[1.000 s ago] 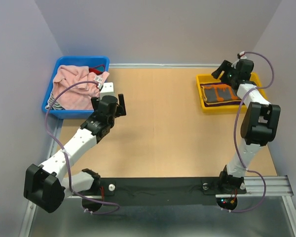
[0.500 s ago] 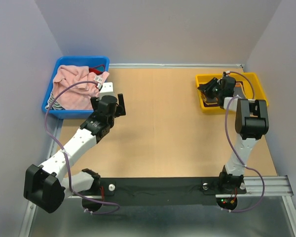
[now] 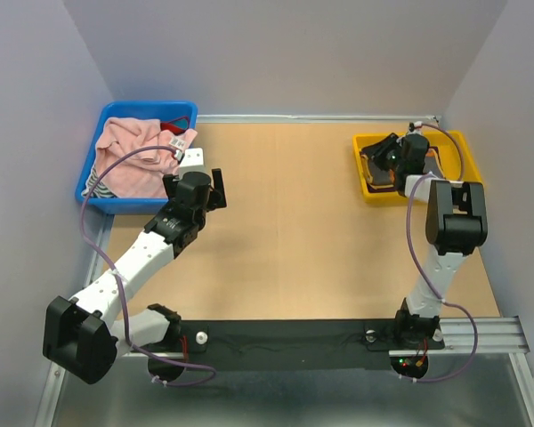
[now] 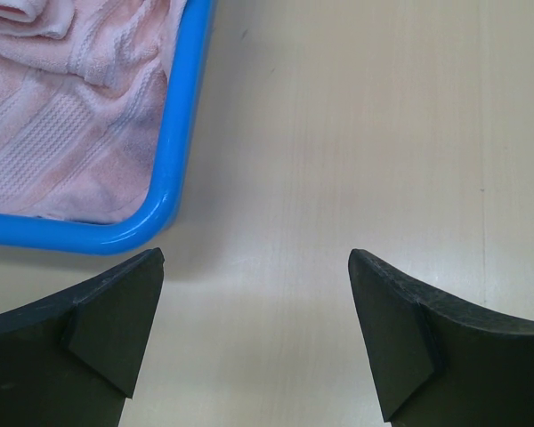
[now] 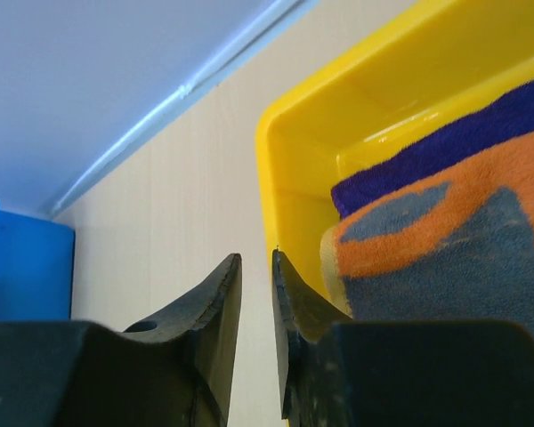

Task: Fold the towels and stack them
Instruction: Neatly place the folded towel into the bin, then grab crumpled towel

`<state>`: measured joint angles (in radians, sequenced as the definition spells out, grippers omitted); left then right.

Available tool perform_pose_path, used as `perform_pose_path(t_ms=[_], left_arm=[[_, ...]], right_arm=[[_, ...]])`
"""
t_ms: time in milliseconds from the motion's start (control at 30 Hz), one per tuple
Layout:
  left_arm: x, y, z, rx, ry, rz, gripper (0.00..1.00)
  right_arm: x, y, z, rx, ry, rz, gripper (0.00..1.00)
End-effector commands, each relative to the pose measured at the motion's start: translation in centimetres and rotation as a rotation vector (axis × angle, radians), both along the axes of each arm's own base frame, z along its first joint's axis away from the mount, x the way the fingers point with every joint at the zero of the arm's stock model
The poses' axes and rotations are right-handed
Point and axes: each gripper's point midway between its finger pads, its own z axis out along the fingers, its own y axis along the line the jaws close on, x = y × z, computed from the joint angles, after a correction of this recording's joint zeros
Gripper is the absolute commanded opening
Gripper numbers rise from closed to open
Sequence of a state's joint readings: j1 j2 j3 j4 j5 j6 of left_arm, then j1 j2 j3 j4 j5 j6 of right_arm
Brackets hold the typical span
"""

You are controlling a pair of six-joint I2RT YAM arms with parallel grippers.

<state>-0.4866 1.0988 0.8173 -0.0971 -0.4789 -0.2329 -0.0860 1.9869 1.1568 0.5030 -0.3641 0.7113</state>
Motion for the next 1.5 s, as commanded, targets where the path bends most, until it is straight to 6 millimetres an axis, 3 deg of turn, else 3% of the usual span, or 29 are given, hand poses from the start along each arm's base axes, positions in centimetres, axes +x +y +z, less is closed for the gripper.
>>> perform_pose_path(t_ms=[0,167,267,400,500,600,733,767,867,900,967,1000,1067,1100,1233,1367,1467], left_arm=[[0.3,0.3,0.5,-0.006,-0.029,0.015,0.96],[0.3,0.4,0.4,-0.002,-0.026,0.018,0.96],[0.4,0.5,0.4,0.0,-0.025,0.019,0.96],[0.4,0.5,0.3,0.0,-0.023,0.019,0.96],[0.3,0.4,0.4,0.0,-0.025,0.017,0.96],[0.4,0.4,0.4,-0.004,-0.025,0.018,0.96],[0.3,0.2,0.9,-0.022,-0.036,0.009,0.96],[0.3,-0.2,1.0,-0.04,-0.039,-0.004,0.96],[0.5,-1.0,2.2,-0.089,-0.058,-0.025,0.96],[0.7,-1.5,3.6,-0.122,-0.077,-0.032,0.96],[0.8,-1.3,4.9,-0.134,-0.089,-0.019,0.96],[1.0,-1.3,6.2,-0.144,-0.098,-0.005,0.97],[1.4,-0.7,7.3,-0.138,-0.106,0.029,0.97],[1.7,-0.5,8.8,-0.147,-0.126,0.043,0.98],[3.3,1.7,9.3,-0.138,-0.093,0.137,0.98],[5.7,7.3,9.5,-0.137,-0.095,0.319,0.98],[7.3,10.3,9.3,-0.145,-0.106,0.41,0.98]], right_arm=[[2.3,-2.1,5.5,-0.06,-0.166,-0.101,0.25],[2.6,-1.8,2.1,-0.036,-0.101,-0.09,0.25],[2.1,-1.9,-1.9,-0.035,-0.022,-0.096,0.25],[1.1,-1.8,-5.6,-0.03,0.054,-0.097,0.24],[0.7,-1.4,-6.4,-0.015,0.067,-0.083,0.24],[0.9,-1.5,-4.6,-0.029,0.029,-0.077,0.24],[1.6,-2.5,0.8,-0.1,-0.065,-0.108,0.24],[1.7,-2.8,3.4,-0.118,-0.096,-0.12,0.25],[1.3,-3.2,6.1,-0.179,-0.103,-0.118,0.31],[1.2,-3.3,8.8,-0.196,-0.141,-0.123,0.33],[0.1,-3.7,9.5,-0.257,-0.12,-0.116,0.38],[-0.9,-3.7,11.2,-0.288,-0.144,-0.11,0.44],[-2.7,-3.3,11.3,-0.297,-0.106,-0.082,0.56],[-3.5,-3.1,11.6,-0.299,-0.099,-0.067,0.69],[-8.7,-1.3,12.4,-0.293,-0.083,0.028,0.85],[-13.5,0.2,11.6,-0.278,-0.073,0.1,0.95],[-15.8,0.8,11.1,-0.273,-0.081,0.127,0.98]])
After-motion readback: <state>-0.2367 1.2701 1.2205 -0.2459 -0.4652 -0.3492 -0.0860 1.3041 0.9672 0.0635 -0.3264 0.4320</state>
